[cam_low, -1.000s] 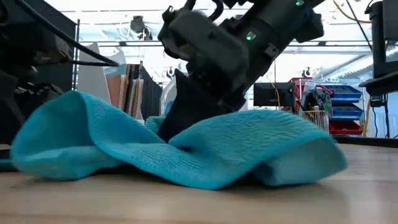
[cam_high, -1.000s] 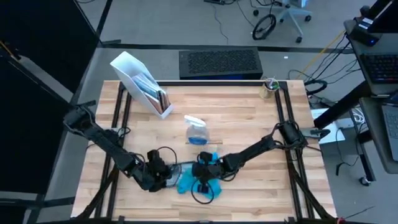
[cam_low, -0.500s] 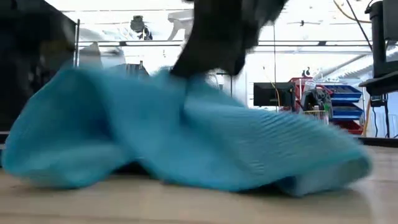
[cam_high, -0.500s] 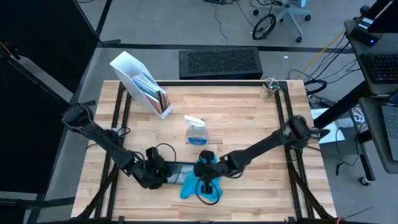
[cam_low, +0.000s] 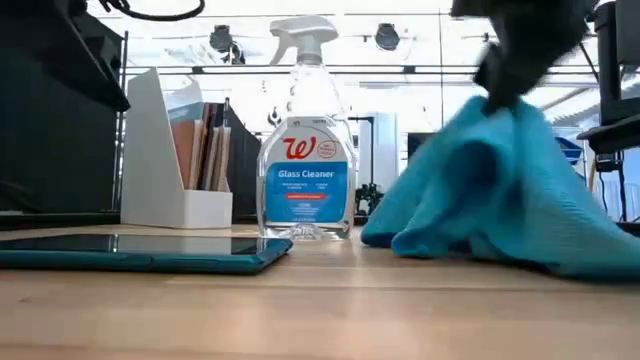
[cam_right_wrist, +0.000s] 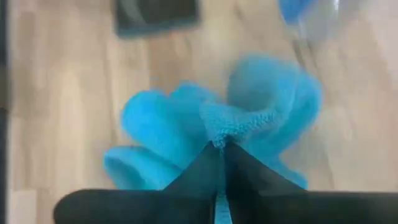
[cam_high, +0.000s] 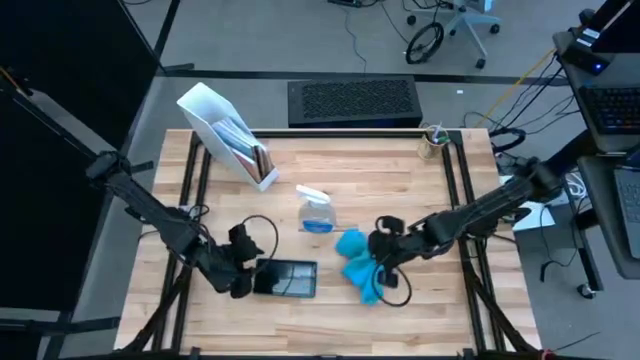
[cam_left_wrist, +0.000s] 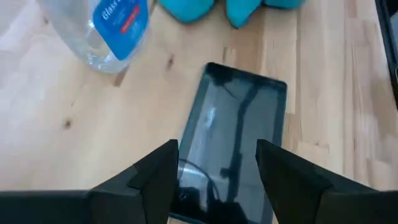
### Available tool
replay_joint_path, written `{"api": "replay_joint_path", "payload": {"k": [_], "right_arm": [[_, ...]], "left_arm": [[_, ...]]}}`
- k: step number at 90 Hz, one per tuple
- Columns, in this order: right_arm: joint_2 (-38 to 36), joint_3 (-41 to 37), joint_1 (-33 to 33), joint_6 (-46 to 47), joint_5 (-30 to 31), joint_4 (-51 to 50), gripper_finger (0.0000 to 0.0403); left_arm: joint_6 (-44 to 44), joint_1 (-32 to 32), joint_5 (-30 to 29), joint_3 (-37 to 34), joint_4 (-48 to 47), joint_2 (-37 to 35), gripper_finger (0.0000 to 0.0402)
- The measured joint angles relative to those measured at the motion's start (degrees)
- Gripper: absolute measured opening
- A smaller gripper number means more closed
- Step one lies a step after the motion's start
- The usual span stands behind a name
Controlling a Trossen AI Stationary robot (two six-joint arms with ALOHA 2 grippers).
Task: Apply microfiber cloth
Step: Wipe the screen of the blue tablet with the blue microfiber cloth, then return to Home Position
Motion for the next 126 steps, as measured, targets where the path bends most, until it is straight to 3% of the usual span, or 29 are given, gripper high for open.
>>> {"api": "replay_joint_path", "payload": {"k": [11,24,31,39,53,59,66,75,83,99,117,126], "right_arm": [[-2.8,-4.8,0.3,1.9,0.4,0.5,0.0058],[-6.8,-4.7,-0.5,-0.8,0.0,-2.0,0.0139],[-10.0,-2.7,-1.1,-4.6,-0.4,-3.9,0.0180],[-13.8,-1.6,-2.0,-9.9,4.7,-2.1,0.0219],[-18.9,-1.7,-7.2,-25.3,7.6,0.4,0.0254],[-21.4,-2.9,-11.6,-28.9,6.7,5.0,0.0252],[-24.6,-7.2,-16.9,-33.2,0.2,14.2,0.0233],[-28.4,-14.5,-23.1,-34.3,-11.7,26.8,0.0189],[-31.7,-21.7,-27.6,-34.1,-16.9,35.1,0.0133],[-38.2,-33.3,-32.0,-33.8,-16.8,42.1,0.0014],[-41.2,-39.2,-32.5,-27.8,-13.2,42.2,0.0035],[-41.6,-40.8,-32.6,-28.7,-13.2,41.9,0.0044]], "left_arm": [[0.5,1.5,0.0,0.0,0.3,-0.3,0.0203],[1.5,3.8,0.0,0.0,0.4,-0.3,0.0203],[3.4,5.7,0.3,0.0,0.8,-0.3,0.0203],[5.5,8.7,2.4,0.0,0.9,-0.8,0.0203],[12.5,13.7,4.5,0.0,3.6,-1.0,0.0199],[18.4,15.9,5.8,0.0,6.1,-1.8,0.0180],[24.5,19.2,10.8,0.1,7.6,-2.8,0.0135],[31.0,23.6,16.2,-0.4,8.8,-4.5,0.0062],[36.4,27.4,19.2,-1.5,9.0,-7.0,0.0013],[39.5,33.6,25.9,-7.8,16.1,-13.7,0.0012],[28.9,34.3,17.7,-9.8,11.2,-16.9,0.0013],[32.8,34.2,17.5,-9.9,11.9,-16.8,0.0013]]}}
